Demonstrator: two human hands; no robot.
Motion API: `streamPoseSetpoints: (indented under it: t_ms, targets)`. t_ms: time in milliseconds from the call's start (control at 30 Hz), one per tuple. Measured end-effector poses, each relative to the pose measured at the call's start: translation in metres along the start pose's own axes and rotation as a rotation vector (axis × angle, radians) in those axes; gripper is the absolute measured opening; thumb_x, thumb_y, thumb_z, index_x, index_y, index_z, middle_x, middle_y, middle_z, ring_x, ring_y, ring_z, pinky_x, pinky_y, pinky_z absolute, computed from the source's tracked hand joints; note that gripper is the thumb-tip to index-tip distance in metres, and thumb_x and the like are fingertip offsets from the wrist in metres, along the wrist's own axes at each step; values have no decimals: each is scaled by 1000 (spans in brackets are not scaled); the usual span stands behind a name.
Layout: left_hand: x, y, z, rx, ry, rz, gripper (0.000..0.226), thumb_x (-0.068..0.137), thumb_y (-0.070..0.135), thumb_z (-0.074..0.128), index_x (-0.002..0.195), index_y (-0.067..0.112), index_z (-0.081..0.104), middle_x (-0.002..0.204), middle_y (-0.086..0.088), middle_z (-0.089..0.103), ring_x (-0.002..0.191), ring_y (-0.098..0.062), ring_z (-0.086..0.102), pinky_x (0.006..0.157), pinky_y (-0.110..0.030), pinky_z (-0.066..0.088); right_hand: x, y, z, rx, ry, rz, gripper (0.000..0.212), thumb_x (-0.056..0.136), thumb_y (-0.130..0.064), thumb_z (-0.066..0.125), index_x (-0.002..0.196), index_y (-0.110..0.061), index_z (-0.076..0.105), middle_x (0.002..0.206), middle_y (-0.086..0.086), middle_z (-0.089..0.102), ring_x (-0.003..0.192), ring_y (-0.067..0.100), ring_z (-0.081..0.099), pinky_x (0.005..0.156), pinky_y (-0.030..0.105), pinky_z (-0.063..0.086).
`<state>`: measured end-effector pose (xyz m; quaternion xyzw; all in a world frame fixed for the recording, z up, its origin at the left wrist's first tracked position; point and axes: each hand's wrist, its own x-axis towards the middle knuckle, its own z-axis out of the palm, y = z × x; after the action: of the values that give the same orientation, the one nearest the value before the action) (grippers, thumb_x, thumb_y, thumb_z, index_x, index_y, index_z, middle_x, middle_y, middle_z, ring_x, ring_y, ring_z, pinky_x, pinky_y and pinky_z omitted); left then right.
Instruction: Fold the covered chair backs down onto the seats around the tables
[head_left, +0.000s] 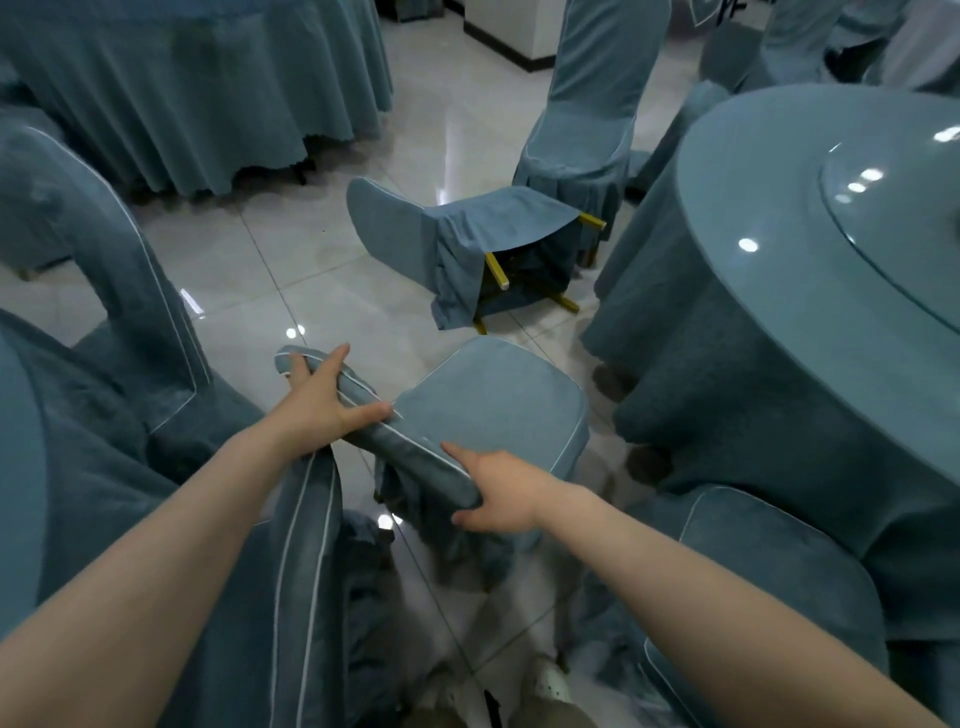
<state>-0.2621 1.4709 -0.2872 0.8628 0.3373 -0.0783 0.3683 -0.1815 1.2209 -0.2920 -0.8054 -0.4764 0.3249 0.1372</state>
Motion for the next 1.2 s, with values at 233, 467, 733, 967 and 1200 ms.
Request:
streamPoseSetpoints:
  t_ms: [233,467,733,967,1200]
  targets:
    - [37,28,0,1,-29,70,127,32,84,61,143,44,14,154,0,-5,134,-38,30,105,-47,36,15,14,-18,-76,30,45,64,80,-21,62,137,-15,34,108,17,61,94,36,59,77,40,52]
    - [78,73,18,42,-71,117,122,33,83,62,140,44,19,152,1,0,133,-39,30,102,-46,39,18,54,-48,-99,54,102,47,79,-27,62,119,-13,42,100,15,62,89,35,57,74,39,50]
    - [118,132,37,101,-131,157,120,38,78,63,143,41,20,155,-2,-12,139,-40,20,106,-46,34,15,104,-82,-75,80,123,47,83,-27,59,124,-14,40,105,14,62,92,35,57,78,41,50]
    - [163,184,54,128,-178,207,125,35,82,62,144,44,14,155,-2,-10,139,-41,16,107,-49,33,19,149,-124,44,81,157,41,85,-44,60,119,-24,47,106,3,64,93,24,60,73,31,45]
    - [192,212,57,167,-189,188,111,48,92,37,144,48,5,158,-4,-10,142,-40,11,111,-55,25,27,191,-164,331,278,231,51,98,-51,33,137,-21,48,136,-1,55,125,16,49,105,31,36]
